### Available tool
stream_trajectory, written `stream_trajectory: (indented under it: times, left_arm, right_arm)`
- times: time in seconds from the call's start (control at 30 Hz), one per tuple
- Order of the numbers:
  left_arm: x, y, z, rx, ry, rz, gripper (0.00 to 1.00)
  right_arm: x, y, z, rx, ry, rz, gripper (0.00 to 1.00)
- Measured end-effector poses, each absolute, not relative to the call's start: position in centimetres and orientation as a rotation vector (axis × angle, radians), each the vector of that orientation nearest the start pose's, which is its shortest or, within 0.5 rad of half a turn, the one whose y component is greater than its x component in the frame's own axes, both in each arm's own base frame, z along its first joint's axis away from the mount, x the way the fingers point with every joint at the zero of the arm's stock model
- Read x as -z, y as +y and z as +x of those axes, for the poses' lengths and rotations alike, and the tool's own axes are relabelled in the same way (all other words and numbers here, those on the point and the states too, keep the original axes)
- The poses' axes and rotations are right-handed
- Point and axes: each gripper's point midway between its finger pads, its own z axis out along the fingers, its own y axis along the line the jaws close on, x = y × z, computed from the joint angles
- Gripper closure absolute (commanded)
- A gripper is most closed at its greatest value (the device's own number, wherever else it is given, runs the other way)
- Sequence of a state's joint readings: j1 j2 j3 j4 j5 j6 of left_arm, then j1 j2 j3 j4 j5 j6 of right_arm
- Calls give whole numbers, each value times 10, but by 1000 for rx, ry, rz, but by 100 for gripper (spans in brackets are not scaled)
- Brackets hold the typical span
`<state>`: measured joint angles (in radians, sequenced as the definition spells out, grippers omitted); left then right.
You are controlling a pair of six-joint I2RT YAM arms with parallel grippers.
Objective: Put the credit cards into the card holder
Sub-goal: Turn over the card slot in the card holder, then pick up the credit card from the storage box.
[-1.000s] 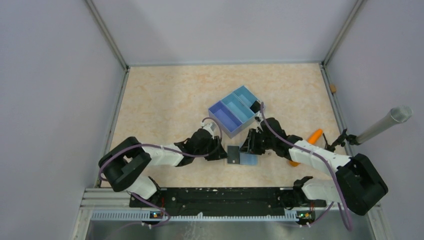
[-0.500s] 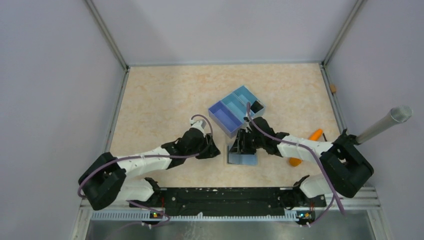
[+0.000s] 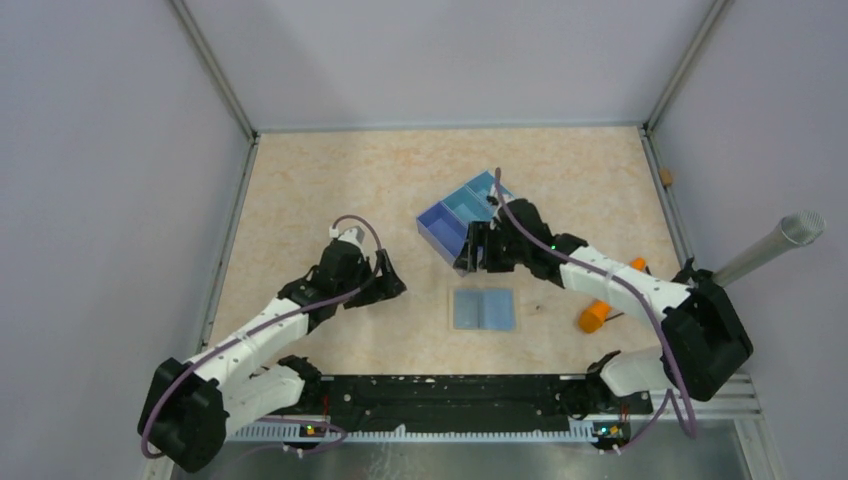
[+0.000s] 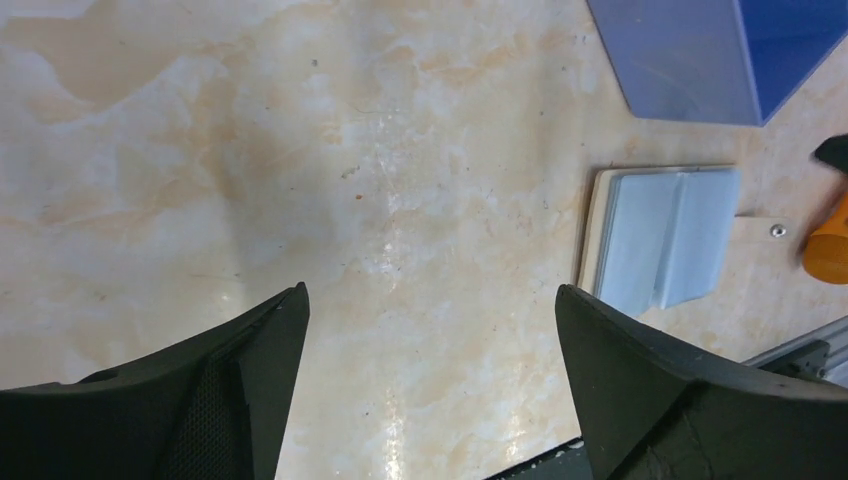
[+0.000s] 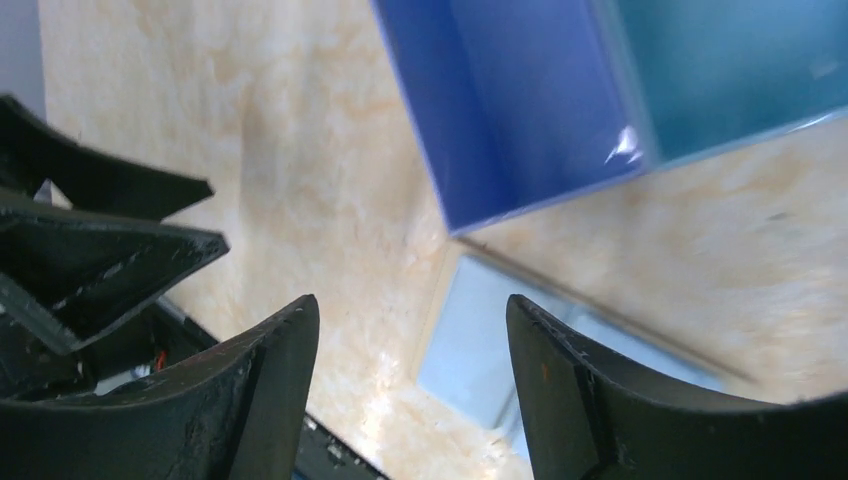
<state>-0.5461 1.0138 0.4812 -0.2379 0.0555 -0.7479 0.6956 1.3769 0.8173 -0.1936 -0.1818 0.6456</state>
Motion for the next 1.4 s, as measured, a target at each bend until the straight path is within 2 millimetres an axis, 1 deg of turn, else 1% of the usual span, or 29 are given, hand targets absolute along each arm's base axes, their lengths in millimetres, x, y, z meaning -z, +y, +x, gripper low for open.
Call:
stream_trajectory:
  times: [0.03,0.1,0.2,0.3,0.37,0.43,0.5,0.53,0.63,0.73,0.8,0.9,1.0,1.1,1.23,1.4]
  left_arm:
    - [-75,-172,219,667,2444,-211,1]
    - [-89,-165,224,648,2436,-195,1]
    - [-120,-155,236,625,2396,-150,1]
    - [-150,-145,249,601,2344,-110,1]
    - [-162,-139,254,580,2325,-84,1]
    - [-168,-133,256,553,2321,-55,1]
    - [-170,-128,256,525,2321,-25,1]
    - [-170,-126,256,511,2325,-9,1]
    - [-168,-121,255,479,2340,28,1]
    - [-164,-117,255,454,2355,50,1]
    - [-162,-116,255,448,2363,58,1]
    - [-159,-114,254,446,2376,62,1]
    - [-158,-113,254,445,2383,65,1]
    - [-158,-112,254,445,2383,65,1]
    - [-158,-112,255,450,2383,61,1]
    - [-158,-113,254,466,2384,62,1]
  right_arm:
    - [-114,270,252,-820,2446,-159,27]
    - [-133,252,274,-766,2396,-137,26]
    - [-160,207,317,-635,2322,-67,25]
    - [-176,169,349,-517,2280,-38,25]
    - [-181,151,370,-453,2274,-48,25]
    - [-178,139,390,-408,2288,-73,26]
    - [-167,132,409,-384,2317,-121,26]
    - [-158,130,415,-378,2342,-149,26]
    - [-130,128,424,-370,2424,-240,27]
    - [-101,129,424,-383,2510,-328,28]
    - [-85,130,424,-396,2554,-373,28]
    - [-68,131,420,-414,2600,-418,28]
    - [-60,129,419,-421,2629,-440,30]
    - [-54,126,424,-411,2641,-448,31]
    - [-54,122,424,-428,2648,-432,33]
    - [-56,115,428,-405,2645,-412,34]
